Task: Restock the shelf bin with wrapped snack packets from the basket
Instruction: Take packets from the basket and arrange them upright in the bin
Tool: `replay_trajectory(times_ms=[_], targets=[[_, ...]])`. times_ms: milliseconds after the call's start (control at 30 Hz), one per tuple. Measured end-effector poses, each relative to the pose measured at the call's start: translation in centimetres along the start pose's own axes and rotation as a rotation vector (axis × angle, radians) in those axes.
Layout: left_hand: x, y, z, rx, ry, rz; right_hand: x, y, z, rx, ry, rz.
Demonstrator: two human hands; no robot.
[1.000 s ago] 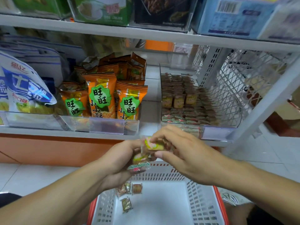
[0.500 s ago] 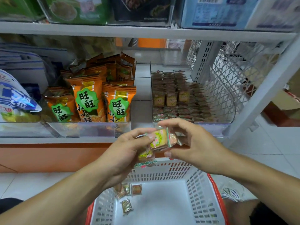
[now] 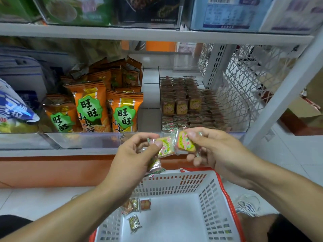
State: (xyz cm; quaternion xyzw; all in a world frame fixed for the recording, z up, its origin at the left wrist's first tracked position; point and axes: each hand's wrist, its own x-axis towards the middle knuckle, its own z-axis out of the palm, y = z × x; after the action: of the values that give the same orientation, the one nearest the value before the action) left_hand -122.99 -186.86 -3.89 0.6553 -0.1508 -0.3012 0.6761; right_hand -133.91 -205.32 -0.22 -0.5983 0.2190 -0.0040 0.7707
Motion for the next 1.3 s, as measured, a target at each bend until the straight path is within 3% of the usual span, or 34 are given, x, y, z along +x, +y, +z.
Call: replay_trajectory(times_ms=[500,633,900,1067,1300], targets=[[0.2,0.1,0.2,-0.060,-0.073,0.032,-0.2,0.6,0.3,-0.005,0.030,-0.025],[0.0,0.2,0.5,-0.061,-0.152,0.017,-0.5,1.0,0.8,-0.034,-0.084,0.035],[1.0,-0.2,-0.1,-0.238,-0.131,-0.009,-0.3,-0.9,-1.0,0.076,-0.070,0.025],[0.3,0.4,0.3,-0.187,-0.151,0.008,-0.9,-0.7,-0.8,-0.245,-0.225,-0.013],[-0.1,0.7,1.2,-0.125,0.006,0.201,-0.7,2.2,2.0,0.249,0.033,0.137]])
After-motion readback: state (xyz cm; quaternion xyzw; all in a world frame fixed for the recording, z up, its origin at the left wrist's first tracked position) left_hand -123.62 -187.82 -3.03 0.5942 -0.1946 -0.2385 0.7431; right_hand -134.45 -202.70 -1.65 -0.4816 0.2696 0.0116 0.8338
